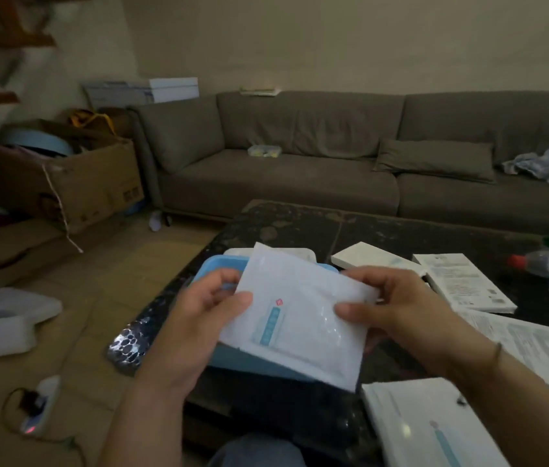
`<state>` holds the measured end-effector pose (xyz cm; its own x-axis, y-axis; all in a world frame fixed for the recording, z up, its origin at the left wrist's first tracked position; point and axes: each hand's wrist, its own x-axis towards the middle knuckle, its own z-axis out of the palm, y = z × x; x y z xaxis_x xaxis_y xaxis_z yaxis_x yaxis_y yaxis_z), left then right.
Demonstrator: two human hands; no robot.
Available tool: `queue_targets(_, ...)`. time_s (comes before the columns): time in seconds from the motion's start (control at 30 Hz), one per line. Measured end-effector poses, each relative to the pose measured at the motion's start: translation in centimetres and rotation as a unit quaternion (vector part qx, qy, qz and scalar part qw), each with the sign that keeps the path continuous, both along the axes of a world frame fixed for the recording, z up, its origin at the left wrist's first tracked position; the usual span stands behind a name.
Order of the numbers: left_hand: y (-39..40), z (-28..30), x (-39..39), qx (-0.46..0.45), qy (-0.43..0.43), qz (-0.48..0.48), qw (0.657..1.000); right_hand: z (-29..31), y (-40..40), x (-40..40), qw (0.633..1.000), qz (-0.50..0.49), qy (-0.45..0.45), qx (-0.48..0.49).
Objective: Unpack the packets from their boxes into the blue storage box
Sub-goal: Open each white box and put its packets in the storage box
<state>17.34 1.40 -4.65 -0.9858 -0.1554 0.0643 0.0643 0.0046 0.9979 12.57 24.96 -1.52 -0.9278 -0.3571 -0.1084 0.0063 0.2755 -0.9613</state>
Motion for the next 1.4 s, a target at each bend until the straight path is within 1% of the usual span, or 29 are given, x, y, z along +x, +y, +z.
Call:
queue_targets(0.07, -1.8, 0.9, -2.2, -0.111, -0.015, 0.076, 0.991, 0.3, -2.0, -2.6, 0.998, -0.023, 0.049, 0.039)
queue_targets(0.13, -3.5, 1.0, -4.3, -0.166, -0.001, 0.125, 0.978, 0.1, -4.2, -5.1, 0.994, -0.028, 0.070, 0.073)
queue_targets(0.23, -5.6, -0.3, -6.8, -0.266, -0.003, 0.126, 0.956, -1.1, -7.2, -7.5, 0.990, -0.003, 0.066, 0.125)
queue_targets(0.3, -6.2, -1.2, -7.5, -0.354, -0.019, 0.124, 0.927, -2.5, -8.7, -8.6, 0.985, 0.023, 0.044, 0.168)
queue_targets(0.37, -6.4, -2.2, -8.0, -0.403, -0.026, 0.133, 0.905, -3.6, -10.0, -9.4, 0.975, 0.058, 0.017, 0.213)
queue_targets(0.4, -6.4, -2.7, -8.1, -0.404, -0.024, 0.136, 0.904, -4.2, -10.5, -9.7, 0.969, 0.079, 0.005, 0.233)
queue_targets(0.5, -6.4, -3.9, -8.0, -0.364, -0.003, 0.154, 0.918, -5.3, -11.6, -10.3, 0.948, 0.117, -0.006, 0.297)
queue_targets(0.6, -6.3, -4.4, -7.9, -0.353, 0.018, 0.173, 0.920, -6.1, -12.4, -10.9, 0.927, 0.128, -0.037, 0.350)
queue_targets(0.67, -6.3, -4.6, -7.9, -0.354, 0.021, 0.176, 0.918, -6.8, -13.0, -11.2, 0.910, 0.149, -0.035, 0.384)
queue_targets(0.73, -6.3, -4.6, -7.9, -0.351, 0.026, 0.179, 0.919, -7.3, -13.6, -11.1, 0.886, 0.177, -0.010, 0.429)
queue_targets(0.83, -6.2, -4.4, -7.7, -0.355, 0.031, 0.181, 0.917, -7.7, -14.2, -10.5, 0.837, 0.197, 0.051, 0.507)
queue_targets(0.9, -5.9, -4.0, -7.5, -0.373, 0.036, 0.188, 0.908, -7.5, -14.3, -10.1, 0.820, 0.200, 0.099, 0.527)
queue_targets(0.93, -5.8, -3.8, -7.1, -0.393, 0.048, 0.197, 0.897, -7.1, -14.2, -10.0, 0.820, 0.196, 0.122, 0.523)
queue_targets(0.97, -5.5, -3.5, -6.5, -0.412, 0.075, 0.212, 0.883, -6.4, -13.8, -9.7, 0.829, 0.189, 0.146, 0.506)
queue_targets(1.03, -4.6, -3.4, -5.1, -0.426, 0.187, 0.236, 0.853, -4.7, -11.7, -8.4, 0.873, 0.152, 0.189, 0.424)
queue_targets(1.07, -3.8, -3.8, -4.1, -0.421, 0.256, 0.226, 0.840, -3.9, -10.0, -7.2, 0.898, 0.124, 0.210, 0.367)
queue_targets(1.1, -2.6, -4.4, -3.0, -0.411, 0.316, 0.202, 0.831, -3.3, -7.8, -5.4, 0.915, 0.091, 0.250, 0.303)
queue_targets(1.13, -1.3, -5.3, -2.0, -0.398, 0.362, 0.162, 0.827, -2.9, -5.6, -3.3, 0.920, 0.057, 0.302, 0.243)
queue_targets(1.17, 0.2, -6.5, -1.1, -0.382, 0.393, 0.110, 0.829, -3.1, -3.2, -1.1, 0.915, 0.028, 0.350, 0.201)
queue_targets(1.2, 1.5, -7.7, -0.4, -0.370, 0.409, 0.053, 0.833, -3.9, -0.7, 1.0, 0.902, 0.006, 0.391, 0.182)
queue_targets(1.23, 2.9, -9.0, 0.2, -0.366, 0.410, 0.000, 0.835, -5.2, 1.7, 2.8, 0.891, -0.012, 0.414, 0.184)
queue_targets(1.3, 4.9, -11.4, 0.7, -0.372, 0.373, -0.075, 0.847, -8.5, 5.8, 5.6, 0.883, -0.019, 0.404, 0.238)
queue_targets(1.33, 5.7, -12.3, 0.7, -0.375, 0.336, -0.099, 0.858, -10.3, 7.1, 6.6, 0.875, 0.006, 0.388, 0.288)
queue_targets(1.4, 7.0, -13.7, 0.4, -0.388, 0.232, -0.121, 0.883, -13.9, 9.0, 7.5, 0.838, 0.083, 0.368, 0.394)
